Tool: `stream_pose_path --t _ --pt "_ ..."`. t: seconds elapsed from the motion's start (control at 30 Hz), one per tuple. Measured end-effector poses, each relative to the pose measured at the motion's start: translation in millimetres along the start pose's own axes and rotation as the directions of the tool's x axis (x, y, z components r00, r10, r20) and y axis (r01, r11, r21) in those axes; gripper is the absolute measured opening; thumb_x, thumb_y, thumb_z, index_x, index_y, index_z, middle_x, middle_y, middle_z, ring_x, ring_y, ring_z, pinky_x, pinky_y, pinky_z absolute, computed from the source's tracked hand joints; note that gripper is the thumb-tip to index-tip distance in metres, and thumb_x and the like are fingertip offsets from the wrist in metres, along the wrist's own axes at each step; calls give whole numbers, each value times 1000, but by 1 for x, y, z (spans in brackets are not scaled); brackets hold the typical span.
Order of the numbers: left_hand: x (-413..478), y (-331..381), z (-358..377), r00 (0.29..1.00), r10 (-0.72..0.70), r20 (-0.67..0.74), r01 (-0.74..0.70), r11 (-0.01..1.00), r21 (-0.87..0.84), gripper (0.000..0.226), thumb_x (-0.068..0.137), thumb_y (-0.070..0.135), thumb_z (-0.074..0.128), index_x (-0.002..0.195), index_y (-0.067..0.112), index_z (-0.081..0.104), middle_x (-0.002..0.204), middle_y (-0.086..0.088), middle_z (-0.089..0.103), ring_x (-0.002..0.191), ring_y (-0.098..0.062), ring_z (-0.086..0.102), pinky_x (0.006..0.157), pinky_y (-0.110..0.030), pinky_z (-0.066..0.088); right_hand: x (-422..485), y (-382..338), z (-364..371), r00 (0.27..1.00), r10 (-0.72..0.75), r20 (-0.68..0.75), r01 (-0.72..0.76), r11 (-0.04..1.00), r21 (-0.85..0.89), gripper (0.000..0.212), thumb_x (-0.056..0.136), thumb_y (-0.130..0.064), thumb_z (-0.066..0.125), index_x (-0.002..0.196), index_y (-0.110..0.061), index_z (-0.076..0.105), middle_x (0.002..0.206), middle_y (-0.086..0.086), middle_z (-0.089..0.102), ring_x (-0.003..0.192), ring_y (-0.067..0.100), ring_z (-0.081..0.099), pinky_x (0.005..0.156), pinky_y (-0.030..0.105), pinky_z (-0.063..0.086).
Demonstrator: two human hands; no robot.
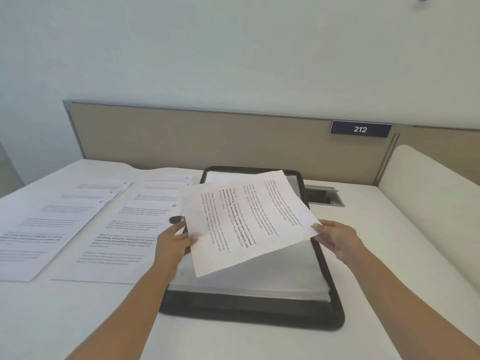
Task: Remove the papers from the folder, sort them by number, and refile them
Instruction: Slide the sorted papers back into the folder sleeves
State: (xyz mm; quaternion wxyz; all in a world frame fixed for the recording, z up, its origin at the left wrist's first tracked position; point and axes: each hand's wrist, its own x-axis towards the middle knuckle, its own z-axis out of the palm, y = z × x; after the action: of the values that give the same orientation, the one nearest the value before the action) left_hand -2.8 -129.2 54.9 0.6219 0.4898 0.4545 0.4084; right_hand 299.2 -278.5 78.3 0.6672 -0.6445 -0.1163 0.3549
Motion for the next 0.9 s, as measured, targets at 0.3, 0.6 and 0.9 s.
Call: stream_pose_path --t 0.3,0.6,0.9 --pt "-14 -15 53 999 -48 9 47 993 108 49 83 -13 60 129 -3 48 111 -21 64 92 -30 62 81 -38 52 8 26 -59 954 -165 -251 44 903 -426 13 81 -2 70 92 -3 64 105 17 67 74 23 58 68 27 49" --pt "-9 -35 107 987 -126 103 98 967 235 44 81 -12 63 123 -3 52 114 -21 63 89 -28 63 74 -33 56 -23 34 -26 800 -336 497 600 444 -665 16 81 -32 71 95 -29 64 103 -14 63 101 5 57 99 25 41" --pt "1 -33 155 979 -148 140 120 975 187 34 82 -11 61 114 -2 53 115 -21 62 87 -28 64 58 -23 53 -12 65 -17 660 -164 733 750 92 -655 67 84 -52 60 143 -35 33 151 -17 29 138 6 27 115 28 12"
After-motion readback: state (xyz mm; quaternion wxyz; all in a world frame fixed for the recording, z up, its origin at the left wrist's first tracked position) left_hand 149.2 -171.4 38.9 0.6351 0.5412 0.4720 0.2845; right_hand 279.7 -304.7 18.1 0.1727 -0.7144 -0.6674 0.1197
